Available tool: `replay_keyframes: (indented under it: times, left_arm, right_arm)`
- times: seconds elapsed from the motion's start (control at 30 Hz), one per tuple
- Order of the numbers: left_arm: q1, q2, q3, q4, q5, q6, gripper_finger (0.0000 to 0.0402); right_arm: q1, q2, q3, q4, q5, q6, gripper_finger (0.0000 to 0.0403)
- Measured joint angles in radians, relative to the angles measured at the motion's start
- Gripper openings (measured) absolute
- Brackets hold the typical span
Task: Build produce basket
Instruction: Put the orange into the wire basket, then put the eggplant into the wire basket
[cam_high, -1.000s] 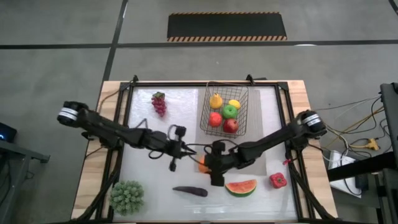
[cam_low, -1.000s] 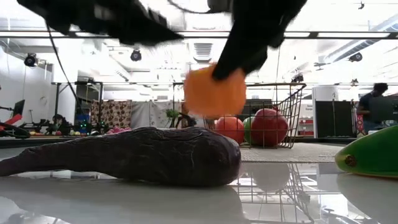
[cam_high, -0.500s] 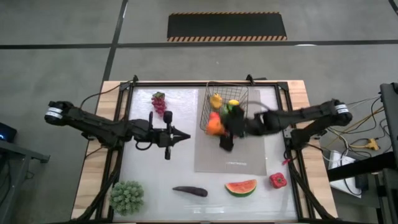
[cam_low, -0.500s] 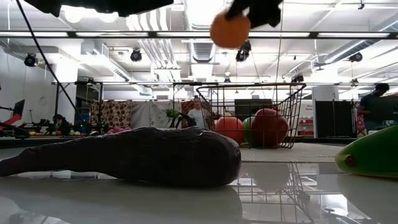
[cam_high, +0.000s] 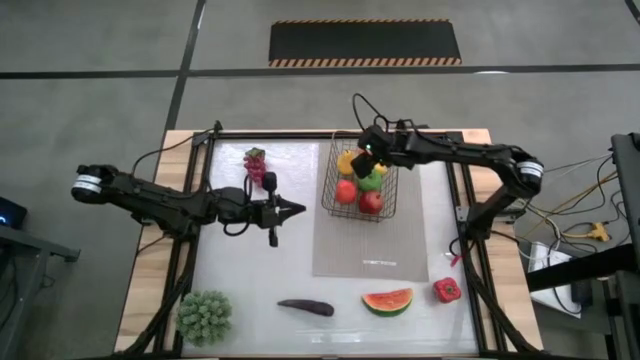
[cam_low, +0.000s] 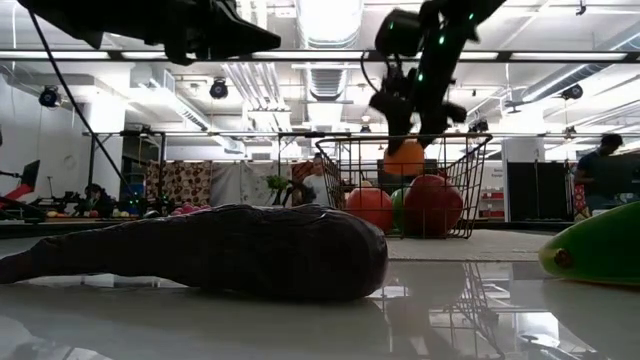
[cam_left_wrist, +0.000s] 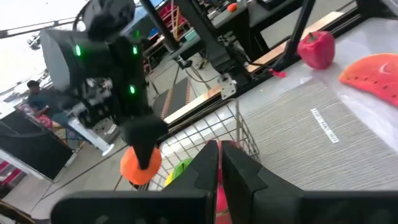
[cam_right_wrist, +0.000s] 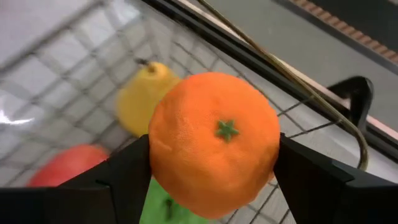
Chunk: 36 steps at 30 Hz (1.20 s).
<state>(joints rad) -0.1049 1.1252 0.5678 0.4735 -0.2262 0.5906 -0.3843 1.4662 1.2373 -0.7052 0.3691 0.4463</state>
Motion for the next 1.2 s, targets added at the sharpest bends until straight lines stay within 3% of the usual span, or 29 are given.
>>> replay_keyframes:
  times: [0.2, 0.53, 0.87, 1.03, 1.2]
  left_arm:
    - [0.01, 0.0, -0.002, 0.0, 0.0, -0.006, 0.0001]
    - [0.012, 0.0, -0.002, 0.0, 0.0, -0.007, 0.0002]
    - [0.012, 0.0, -0.002, 0.0, 0.001, -0.007, 0.0002]
    - [0.012, 0.0, -0.003, -0.002, 0.001, -0.007, 0.0002]
    - [0.014, 0.0, -0.003, -0.001, 0.001, -0.007, 0.0002]
  right_arm:
    - [-0.029, 0.071, 0.0, 0.007, 0.002, -0.001, 0.0295]
    - [-0.029, 0.11, 0.0, 0.007, 0.082, -0.013, 0.0349]
    - [-0.023, 0.078, 0.052, -0.011, 0.068, -0.045, 0.0345]
    - [0.038, 0.01, 0.084, -0.056, 0.053, -0.065, 0.0332]
    - [0.167, -0.1, 0.083, -0.061, 0.051, -0.09, 0.0327]
